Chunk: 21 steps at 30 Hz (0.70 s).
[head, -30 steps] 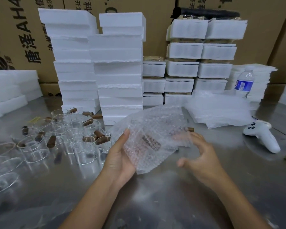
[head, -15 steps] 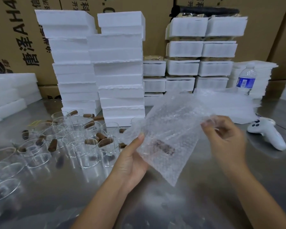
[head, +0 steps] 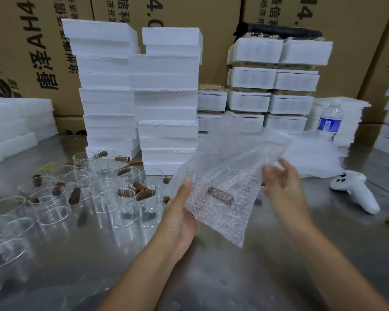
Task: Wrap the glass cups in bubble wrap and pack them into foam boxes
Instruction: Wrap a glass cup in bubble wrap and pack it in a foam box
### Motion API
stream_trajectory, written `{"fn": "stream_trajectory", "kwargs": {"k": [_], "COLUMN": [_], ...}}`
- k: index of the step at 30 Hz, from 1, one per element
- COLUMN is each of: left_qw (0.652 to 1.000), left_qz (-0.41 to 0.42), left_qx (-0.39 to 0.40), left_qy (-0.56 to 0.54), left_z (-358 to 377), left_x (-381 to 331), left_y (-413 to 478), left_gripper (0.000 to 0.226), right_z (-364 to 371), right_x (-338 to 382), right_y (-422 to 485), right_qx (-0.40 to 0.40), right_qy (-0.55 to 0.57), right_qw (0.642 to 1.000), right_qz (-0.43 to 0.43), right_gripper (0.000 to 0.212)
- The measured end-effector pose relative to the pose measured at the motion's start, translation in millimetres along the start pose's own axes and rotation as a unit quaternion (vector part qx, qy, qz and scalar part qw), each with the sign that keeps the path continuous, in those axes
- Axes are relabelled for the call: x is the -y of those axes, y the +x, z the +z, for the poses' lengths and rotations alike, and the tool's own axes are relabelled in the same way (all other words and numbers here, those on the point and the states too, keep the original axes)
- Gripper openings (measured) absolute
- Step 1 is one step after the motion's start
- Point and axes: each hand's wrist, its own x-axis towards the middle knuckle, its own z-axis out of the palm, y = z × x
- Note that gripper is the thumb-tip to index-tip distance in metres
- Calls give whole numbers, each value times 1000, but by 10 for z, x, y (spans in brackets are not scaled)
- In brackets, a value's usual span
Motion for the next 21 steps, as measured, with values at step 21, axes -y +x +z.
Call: {"fn": "stream_trajectory", "kwargs": {"k": [21], "left_qw": [980], "left_qz": [36], "left_qx": [-42], "left_qy": [189], "left_z": [-20], "left_x": [160], "left_y": [-5], "left_gripper": [67], "right_z": [341], "right_x": [-213], "right_y": [-97], "right_qx": [52], "right_qy": [117], "right_qw": [992], "right_qz": [20], "right_gripper": [19]}}
